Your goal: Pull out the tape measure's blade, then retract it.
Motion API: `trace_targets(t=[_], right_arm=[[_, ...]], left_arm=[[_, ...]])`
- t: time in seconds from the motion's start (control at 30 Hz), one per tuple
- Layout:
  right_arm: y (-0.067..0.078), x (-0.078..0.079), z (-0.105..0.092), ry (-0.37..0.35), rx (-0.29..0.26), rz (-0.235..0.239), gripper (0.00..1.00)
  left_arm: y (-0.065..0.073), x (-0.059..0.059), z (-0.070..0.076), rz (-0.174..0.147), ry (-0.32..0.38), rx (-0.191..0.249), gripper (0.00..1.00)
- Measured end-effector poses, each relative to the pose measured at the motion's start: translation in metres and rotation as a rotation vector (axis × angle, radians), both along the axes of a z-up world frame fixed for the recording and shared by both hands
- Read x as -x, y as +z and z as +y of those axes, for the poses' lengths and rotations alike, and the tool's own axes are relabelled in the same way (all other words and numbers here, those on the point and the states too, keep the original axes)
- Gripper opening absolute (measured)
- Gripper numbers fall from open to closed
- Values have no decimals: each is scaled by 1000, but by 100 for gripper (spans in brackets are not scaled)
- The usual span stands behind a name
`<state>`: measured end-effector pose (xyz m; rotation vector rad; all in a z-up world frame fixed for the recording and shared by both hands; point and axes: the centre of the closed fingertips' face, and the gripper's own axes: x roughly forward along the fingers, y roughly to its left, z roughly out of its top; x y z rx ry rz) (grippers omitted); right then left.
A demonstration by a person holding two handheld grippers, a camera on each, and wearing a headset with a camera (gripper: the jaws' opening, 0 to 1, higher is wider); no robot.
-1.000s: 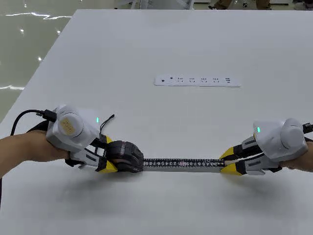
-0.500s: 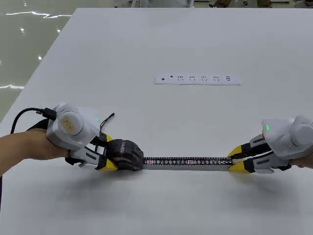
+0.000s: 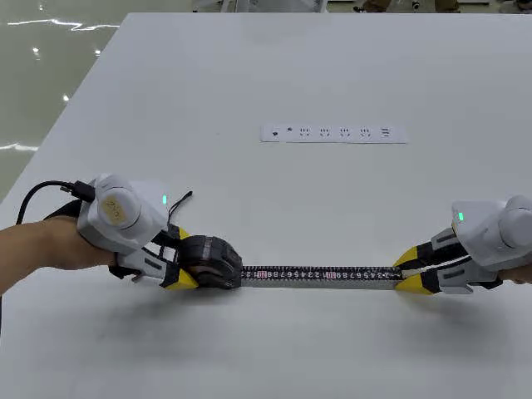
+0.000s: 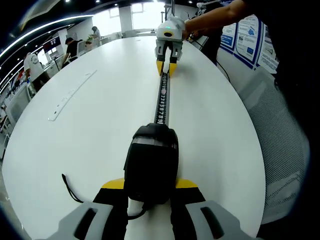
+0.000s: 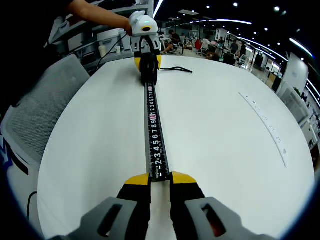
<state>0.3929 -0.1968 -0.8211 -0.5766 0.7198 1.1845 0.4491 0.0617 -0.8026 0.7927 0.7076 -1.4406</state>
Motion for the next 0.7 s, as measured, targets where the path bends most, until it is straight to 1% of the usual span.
trace_targets(t=[0.13,0.27,0.3,0.7], right_arm=[[0,-1,0,2,7,2,13],[0,0,1,28,30,-1,13],[0,0,1,31,33,1,13],[-1,2,1,45,44,14,14]], left_arm=[[0,0,0,-2,-6,-13,30],[0,0,-2,0,-12,-12,30],[-1,0,-3,-4,-18,-20,30],[-1,0,-2,1,-28,-33,31]])
